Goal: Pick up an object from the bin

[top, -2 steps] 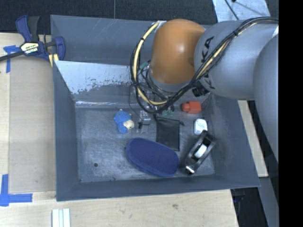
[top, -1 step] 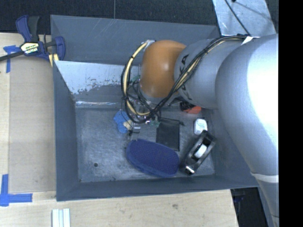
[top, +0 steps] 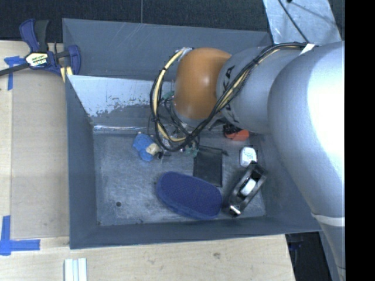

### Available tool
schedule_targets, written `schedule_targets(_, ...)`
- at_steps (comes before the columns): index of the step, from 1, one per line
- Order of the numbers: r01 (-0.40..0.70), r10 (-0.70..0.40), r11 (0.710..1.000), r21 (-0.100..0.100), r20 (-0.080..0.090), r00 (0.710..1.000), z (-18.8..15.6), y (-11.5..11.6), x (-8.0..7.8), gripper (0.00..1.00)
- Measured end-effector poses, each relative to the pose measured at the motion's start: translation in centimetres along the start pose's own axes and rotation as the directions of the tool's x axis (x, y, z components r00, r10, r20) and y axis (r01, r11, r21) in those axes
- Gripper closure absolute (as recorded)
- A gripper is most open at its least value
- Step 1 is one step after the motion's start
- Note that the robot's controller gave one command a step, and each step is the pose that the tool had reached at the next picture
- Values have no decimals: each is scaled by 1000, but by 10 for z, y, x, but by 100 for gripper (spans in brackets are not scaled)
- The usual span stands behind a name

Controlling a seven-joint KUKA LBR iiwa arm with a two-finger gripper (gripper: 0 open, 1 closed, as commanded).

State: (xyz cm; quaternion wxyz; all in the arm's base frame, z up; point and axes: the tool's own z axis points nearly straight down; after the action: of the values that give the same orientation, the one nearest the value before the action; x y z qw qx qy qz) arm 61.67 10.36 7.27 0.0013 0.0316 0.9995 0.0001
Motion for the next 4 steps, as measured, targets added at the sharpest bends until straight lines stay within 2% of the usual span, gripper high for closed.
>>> schedule_targets(1,49,-49,999,-2,11,999,-176,5,0,100)
schedule_targets(2,49,-49,999,0,1,999,-171,5,1,0)
schedule_targets(3,162,-162,987,2,-8,987,-89,-59,39,0)
schedule_targets(4,242,-242,970,-1,-6,970,-68,-60,92,0)
